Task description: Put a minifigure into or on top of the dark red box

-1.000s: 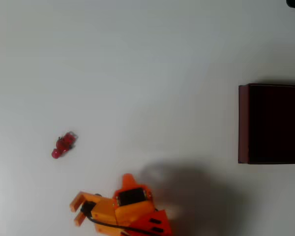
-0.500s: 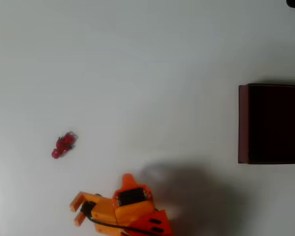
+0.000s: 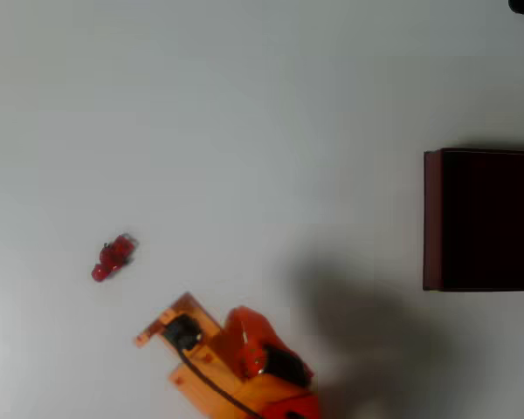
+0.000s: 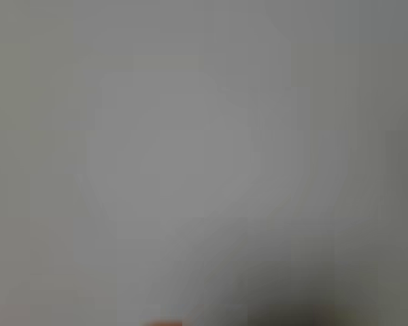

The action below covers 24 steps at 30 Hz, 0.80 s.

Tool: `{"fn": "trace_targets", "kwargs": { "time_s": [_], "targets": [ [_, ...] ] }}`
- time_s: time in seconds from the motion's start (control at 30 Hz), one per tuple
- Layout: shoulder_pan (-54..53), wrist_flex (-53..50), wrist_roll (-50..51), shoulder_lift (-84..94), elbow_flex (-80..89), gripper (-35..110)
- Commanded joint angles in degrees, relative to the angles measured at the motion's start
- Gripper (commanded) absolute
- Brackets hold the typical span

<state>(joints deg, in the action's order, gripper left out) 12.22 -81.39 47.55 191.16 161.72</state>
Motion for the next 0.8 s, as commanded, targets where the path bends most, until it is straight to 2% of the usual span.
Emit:
{"fn": "trace_targets", "kwargs": {
  "time_s": [0.0, 0.13, 0.5, 0.77],
  "targets": [
    [1.41, -1.85, 5.98, 0.79, -5.27, 10],
    [3.08, -3.52, 17.67, 0.88, -6.77, 16],
    [11.51, -6.33, 57.04, 0.88, -2.99, 16],
    [14.94, -6.94, 75.06, 1.05, 0.70, 19]
  ]
}}
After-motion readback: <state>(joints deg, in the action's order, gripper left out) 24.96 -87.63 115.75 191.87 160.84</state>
